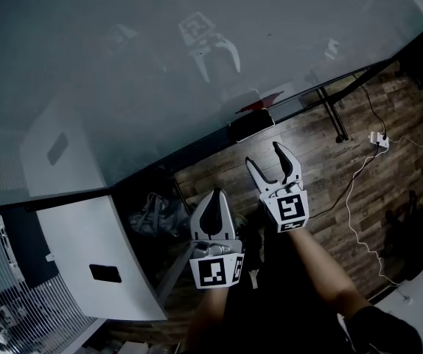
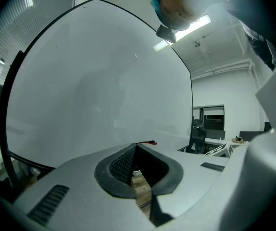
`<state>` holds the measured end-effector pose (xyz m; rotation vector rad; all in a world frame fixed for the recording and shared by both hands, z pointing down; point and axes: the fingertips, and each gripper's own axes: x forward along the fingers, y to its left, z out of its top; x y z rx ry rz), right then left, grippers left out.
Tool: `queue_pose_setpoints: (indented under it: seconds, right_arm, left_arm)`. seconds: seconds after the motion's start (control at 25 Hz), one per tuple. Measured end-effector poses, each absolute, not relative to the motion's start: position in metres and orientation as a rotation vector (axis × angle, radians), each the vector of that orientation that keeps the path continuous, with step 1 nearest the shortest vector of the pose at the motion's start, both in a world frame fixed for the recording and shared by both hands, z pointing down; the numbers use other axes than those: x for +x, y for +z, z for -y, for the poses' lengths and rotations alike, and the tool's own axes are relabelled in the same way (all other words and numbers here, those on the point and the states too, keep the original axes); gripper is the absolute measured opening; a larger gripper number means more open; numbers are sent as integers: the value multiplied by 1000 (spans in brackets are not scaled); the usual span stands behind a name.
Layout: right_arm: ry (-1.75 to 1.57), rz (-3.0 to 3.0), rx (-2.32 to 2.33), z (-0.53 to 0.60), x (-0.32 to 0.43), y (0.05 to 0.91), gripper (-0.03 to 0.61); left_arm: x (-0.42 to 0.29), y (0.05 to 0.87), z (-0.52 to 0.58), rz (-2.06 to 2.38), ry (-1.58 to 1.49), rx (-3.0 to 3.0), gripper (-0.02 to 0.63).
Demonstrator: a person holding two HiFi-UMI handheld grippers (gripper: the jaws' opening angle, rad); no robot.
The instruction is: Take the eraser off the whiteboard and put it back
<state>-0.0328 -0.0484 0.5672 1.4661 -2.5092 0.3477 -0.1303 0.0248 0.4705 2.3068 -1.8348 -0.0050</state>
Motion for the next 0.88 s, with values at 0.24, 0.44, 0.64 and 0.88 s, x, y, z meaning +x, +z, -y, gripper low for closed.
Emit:
queue_pose_setpoints:
  seconds: [0.24, 0.44, 0.64, 0.88]
  right_arm:
    - [384, 2480, 1506, 66, -28, 579, 355]
    - [384, 2480, 1497, 75, -28, 587, 419]
    - [371, 2487, 1503, 81, -31, 591, 450]
    - [384, 2490, 1508, 89, -33, 598, 486]
  left_arm:
    - [-132, 476, -18, 1836, -11, 2293, 2]
    - [-131, 480, -13, 1837, -16, 2295, 2]
    - [-131, 484, -10, 1835, -21, 2298, 2]
    - [-132, 488, -5, 1831, -23, 2303, 2]
